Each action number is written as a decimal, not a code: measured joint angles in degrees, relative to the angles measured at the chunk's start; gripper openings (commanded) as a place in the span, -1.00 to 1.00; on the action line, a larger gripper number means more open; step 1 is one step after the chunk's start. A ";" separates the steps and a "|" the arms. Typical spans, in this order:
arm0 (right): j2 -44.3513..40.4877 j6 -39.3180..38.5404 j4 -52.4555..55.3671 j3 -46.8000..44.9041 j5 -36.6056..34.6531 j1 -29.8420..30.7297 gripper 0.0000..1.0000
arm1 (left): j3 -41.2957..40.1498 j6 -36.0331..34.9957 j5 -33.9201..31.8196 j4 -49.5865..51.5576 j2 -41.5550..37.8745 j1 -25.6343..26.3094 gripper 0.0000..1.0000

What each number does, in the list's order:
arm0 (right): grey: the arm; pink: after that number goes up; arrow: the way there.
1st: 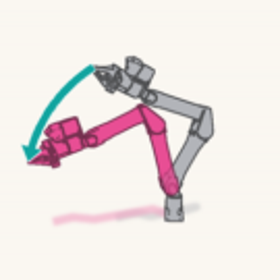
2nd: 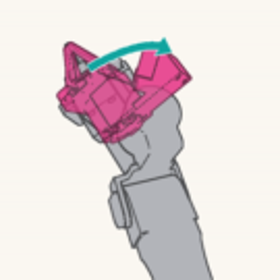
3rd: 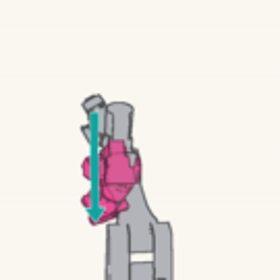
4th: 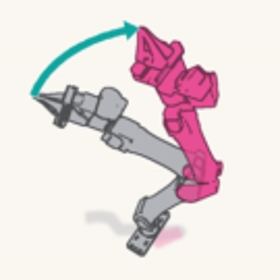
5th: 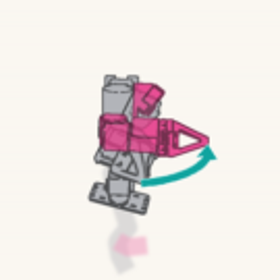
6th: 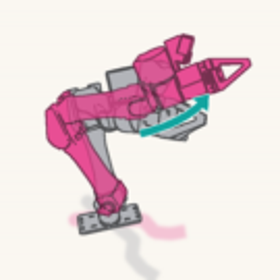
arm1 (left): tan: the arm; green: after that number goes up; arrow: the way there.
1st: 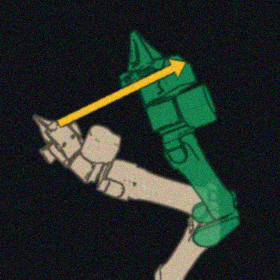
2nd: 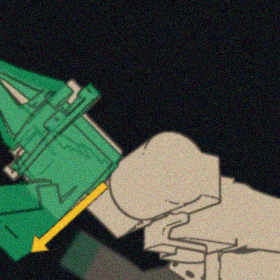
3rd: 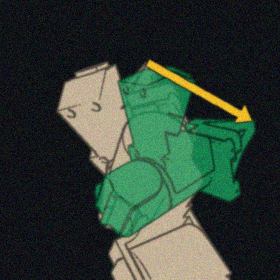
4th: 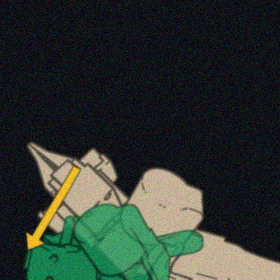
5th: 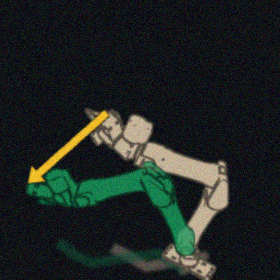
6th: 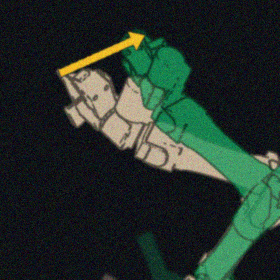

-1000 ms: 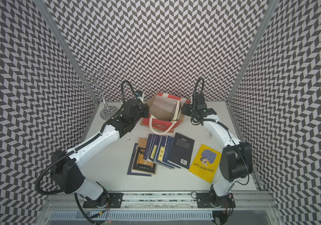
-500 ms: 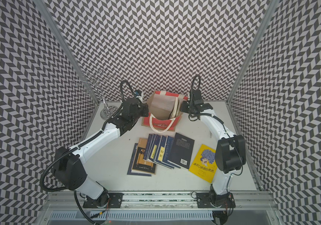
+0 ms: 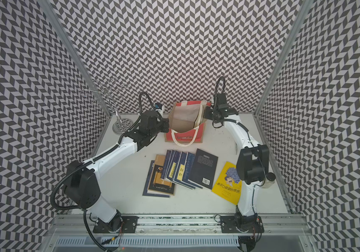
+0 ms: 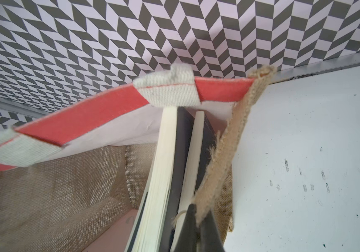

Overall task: Put the books into the canvas bag
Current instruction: Place the canvas bag at the center of the board.

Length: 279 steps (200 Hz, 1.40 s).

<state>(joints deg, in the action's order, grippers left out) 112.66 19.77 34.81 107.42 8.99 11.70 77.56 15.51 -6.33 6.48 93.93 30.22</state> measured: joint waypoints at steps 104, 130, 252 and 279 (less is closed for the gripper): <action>2.58 -2.91 -0.48 4.94 4.13 -0.26 -0.39 | 0.00 2.38 5.22 -2.84 0.15 -3.41 -0.19; 2.58 -3.23 -0.57 4.94 4.70 -0.26 -0.19 | 0.00 2.36 6.40 -3.58 0.15 -3.63 0.07; -4.55 -4.39 -6.91 -3.41 7.08 -0.26 0.58 | -2.84 1.25 12.17 -4.52 -9.31 -3.65 0.99; -14.95 -2.60 -11.02 -16.35 6.16 -0.26 0.80 | -10.23 0.98 15.41 -4.07 -14.58 -3.10 0.99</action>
<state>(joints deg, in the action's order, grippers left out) 97.71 17.17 23.79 91.07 15.16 11.44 67.33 16.49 9.08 2.42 79.35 27.11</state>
